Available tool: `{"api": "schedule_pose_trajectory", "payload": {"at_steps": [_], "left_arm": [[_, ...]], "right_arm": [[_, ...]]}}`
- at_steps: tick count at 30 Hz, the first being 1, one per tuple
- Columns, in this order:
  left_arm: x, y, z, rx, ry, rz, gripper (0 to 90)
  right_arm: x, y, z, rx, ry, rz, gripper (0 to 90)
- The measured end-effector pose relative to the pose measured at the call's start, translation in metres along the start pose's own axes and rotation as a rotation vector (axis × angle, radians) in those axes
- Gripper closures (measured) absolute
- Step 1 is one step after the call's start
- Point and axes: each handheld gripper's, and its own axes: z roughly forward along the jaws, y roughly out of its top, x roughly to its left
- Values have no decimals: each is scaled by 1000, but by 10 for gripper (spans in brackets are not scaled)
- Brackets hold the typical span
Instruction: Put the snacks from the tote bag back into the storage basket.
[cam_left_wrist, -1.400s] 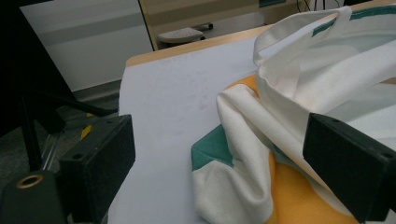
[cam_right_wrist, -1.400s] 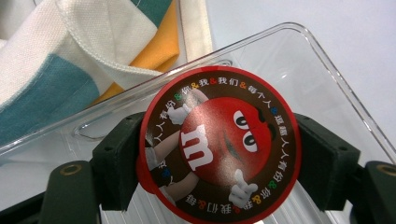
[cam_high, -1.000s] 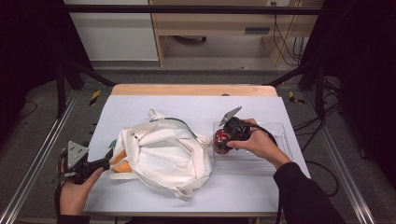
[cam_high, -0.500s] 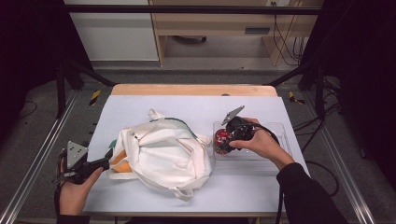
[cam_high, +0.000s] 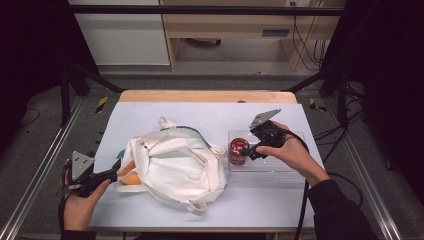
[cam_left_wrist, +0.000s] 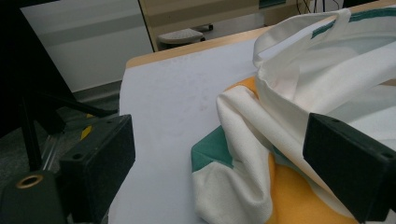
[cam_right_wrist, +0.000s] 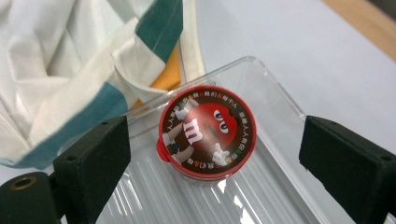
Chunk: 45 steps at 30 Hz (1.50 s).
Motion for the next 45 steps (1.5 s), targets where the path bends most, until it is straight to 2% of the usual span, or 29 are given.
{"api": "schedule_pose_trajectory", "payload": {"at_steps": [3,7,11,27,36,45], "left_arm": [[0,0,0,0,-2,0,91],[-1,0,0,-2,-2,0,91],[0,0,0,-1,-4,-2,90],[-2,0,0,1,-10,-3,88],[-2,0,0,1,-10,-3,87],[-2,0,1,3,-11,-1,87]], "right_arm": [[1,1,-9,-38,-10,12,89],[4,2,-17,-51,-26,-4,83],[5,3,-26,-84,-41,7,79],[11,0,-58,-156,-129,96,56],[9,-15,-76,-170,-207,139,59],[8,-32,-90,-180,-240,168,57]]}}
